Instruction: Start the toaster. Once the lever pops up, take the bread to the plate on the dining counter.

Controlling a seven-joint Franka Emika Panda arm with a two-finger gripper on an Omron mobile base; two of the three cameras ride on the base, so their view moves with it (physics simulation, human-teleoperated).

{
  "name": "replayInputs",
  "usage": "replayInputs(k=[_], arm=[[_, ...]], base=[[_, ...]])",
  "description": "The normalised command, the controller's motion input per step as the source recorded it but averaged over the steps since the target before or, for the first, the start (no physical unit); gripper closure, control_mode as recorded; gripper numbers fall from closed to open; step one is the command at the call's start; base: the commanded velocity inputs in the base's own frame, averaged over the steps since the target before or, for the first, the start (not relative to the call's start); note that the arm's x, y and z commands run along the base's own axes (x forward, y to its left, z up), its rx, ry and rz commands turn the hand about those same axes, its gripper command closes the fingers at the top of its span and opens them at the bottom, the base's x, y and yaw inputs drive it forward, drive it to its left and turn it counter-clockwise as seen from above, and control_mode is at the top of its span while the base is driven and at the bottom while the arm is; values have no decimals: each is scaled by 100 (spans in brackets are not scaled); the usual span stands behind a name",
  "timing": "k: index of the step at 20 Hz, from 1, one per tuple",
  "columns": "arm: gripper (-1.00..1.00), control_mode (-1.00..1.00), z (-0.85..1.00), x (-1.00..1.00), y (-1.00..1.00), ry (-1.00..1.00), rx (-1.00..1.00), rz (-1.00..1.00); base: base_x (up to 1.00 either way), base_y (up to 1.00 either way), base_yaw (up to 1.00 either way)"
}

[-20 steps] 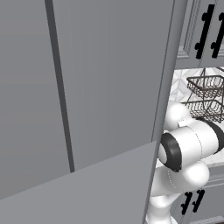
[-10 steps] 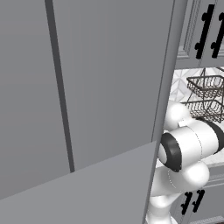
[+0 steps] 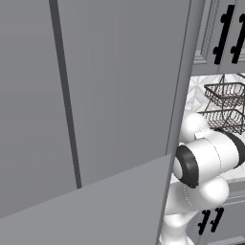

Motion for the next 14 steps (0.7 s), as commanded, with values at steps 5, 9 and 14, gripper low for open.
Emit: replayInputs(k=[5,9,14], arm=[[-100,-100,0,0,0,0,0,0],[-100,-100,0,0,0,0,0,0],[-100,-100,0,0,0,0,0,0]], base=[[0,0,0],[0,0,0],[0,0,0]])
